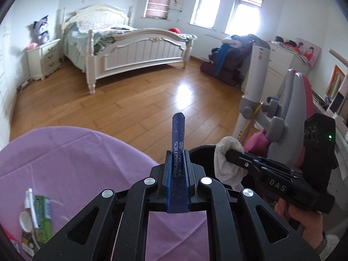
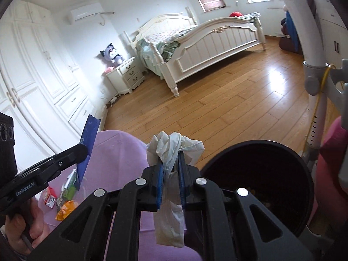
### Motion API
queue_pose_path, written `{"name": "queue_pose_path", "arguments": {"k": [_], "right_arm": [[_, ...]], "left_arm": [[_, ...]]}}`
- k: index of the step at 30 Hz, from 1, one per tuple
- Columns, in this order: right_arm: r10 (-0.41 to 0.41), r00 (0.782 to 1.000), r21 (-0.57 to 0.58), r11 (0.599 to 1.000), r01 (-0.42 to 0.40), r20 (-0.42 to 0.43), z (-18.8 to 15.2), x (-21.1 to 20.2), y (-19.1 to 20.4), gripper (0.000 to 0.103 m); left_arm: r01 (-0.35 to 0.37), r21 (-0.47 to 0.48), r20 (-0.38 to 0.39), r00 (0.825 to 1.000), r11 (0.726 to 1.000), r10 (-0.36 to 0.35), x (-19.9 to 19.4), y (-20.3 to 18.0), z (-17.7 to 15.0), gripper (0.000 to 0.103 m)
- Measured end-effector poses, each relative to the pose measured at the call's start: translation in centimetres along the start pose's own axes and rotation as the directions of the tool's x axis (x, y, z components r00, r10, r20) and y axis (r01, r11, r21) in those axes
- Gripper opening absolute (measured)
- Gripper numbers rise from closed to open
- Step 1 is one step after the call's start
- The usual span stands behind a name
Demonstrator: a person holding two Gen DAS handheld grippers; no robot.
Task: Collect trash
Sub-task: 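Carry the stick and cloth over the black bin and open both tools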
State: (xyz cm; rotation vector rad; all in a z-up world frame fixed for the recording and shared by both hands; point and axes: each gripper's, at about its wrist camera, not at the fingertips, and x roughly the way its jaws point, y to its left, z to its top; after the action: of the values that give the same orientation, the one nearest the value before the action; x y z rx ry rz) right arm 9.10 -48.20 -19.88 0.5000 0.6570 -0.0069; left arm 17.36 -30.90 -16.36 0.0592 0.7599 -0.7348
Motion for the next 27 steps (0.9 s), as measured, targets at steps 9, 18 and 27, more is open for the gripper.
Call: {"name": "queue_pose_path", "arguments": {"k": [9, 18, 27], "right_arm": [[-0.076, 0.997, 0.091, 0.993, 0.078, -0.025, -1.5, 0.4, -5.6, 0.013], [-0.094, 0.994, 0.129, 0.987, 0.100, -0.054, -2.2, 1.1, -8.8, 0.013], [-0.114, 0.990, 0.162, 0.979, 0.126, -0.086, -2.4, 1.9, -10.1, 0.020]], "left_arm": [[0.096, 0.057, -0.096, 0.991, 0.994, -0.090, 5.9, -5.6, -1.5, 0.011], [0.117, 0.044, -0.162, 0.981, 0.992, -0.108, 9.0, -6.4, -2.4, 0.010], [0.111, 0.056, -0.192, 0.976, 0.992, -0.098, 10.3, -6.8, -2.3, 0.013]]}}
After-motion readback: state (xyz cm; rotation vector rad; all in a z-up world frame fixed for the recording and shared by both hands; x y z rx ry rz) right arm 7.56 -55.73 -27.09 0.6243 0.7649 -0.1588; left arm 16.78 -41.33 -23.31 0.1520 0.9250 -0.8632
